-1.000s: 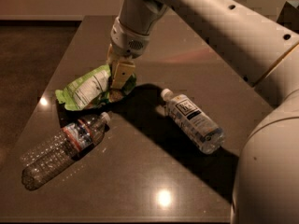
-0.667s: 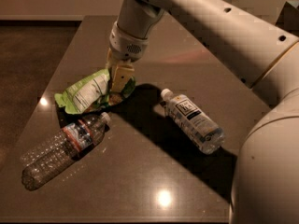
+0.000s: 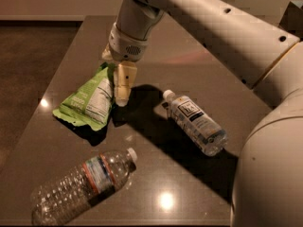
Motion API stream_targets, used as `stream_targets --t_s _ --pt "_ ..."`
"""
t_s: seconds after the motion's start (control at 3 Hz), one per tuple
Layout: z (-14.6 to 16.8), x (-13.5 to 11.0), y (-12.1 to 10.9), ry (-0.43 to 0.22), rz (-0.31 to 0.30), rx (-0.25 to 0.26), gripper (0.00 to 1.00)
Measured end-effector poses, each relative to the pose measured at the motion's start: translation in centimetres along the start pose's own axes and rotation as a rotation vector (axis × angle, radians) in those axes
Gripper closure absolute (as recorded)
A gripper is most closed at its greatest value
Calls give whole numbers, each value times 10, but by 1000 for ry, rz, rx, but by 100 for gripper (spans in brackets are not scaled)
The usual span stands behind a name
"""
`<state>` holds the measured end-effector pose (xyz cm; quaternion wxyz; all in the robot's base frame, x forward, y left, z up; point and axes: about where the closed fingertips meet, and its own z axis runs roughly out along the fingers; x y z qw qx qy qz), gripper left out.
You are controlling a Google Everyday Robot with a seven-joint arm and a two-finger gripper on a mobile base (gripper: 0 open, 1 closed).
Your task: Move green rice chip bag near water bottle
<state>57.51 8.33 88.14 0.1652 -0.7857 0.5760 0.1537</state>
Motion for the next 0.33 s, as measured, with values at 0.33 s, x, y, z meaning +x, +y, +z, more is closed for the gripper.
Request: stream_targets --t_s 0.33 --pt "0 0 0 0 0 0 0"
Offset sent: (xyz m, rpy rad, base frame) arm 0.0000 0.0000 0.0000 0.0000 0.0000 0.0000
